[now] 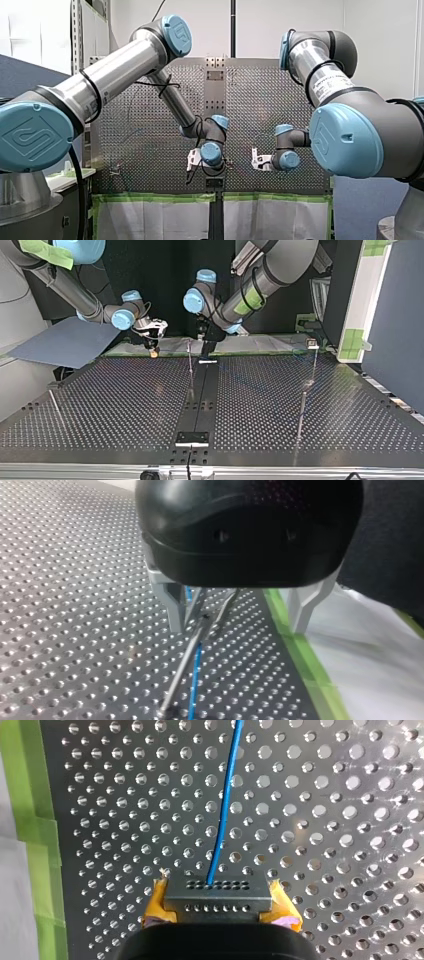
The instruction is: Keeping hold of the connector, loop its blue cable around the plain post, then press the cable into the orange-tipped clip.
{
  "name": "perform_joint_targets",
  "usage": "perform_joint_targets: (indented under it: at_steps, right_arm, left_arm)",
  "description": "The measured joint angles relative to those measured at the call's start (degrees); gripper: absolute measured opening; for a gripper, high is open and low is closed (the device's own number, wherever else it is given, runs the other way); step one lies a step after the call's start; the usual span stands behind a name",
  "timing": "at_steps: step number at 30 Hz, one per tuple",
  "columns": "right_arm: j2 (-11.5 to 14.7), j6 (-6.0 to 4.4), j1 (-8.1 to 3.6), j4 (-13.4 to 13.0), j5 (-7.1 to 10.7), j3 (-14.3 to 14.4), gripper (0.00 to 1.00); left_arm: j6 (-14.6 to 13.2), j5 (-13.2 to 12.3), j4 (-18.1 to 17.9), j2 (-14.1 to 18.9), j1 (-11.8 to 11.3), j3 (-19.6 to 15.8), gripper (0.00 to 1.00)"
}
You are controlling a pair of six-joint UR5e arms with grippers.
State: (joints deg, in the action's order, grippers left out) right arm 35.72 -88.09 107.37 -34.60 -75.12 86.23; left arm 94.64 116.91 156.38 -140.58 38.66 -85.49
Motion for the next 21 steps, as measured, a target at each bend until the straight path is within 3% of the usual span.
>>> perform_joint_targets:
  at_steps: [3,11,21]
  right_arm:
    - [0.0,0.53,0.05,0.8,-0.44,0.0,0.0]
    - [-0.1,4.06,0.36,4.0,-3.46,0.2,0.0]
    - [-0.1,4.74,0.55,2.0,-3.86,2.8,0.0]
  left_arm:
    - [0.8,1.1,0.4,0.0,0.5,-0.4,1.0]
    - [1.3,1.8,0.6,0.0,1.1,-0.8,1.0]
    - [1.5,1.8,0.6,0.0,1.2,-0.8,1.0]
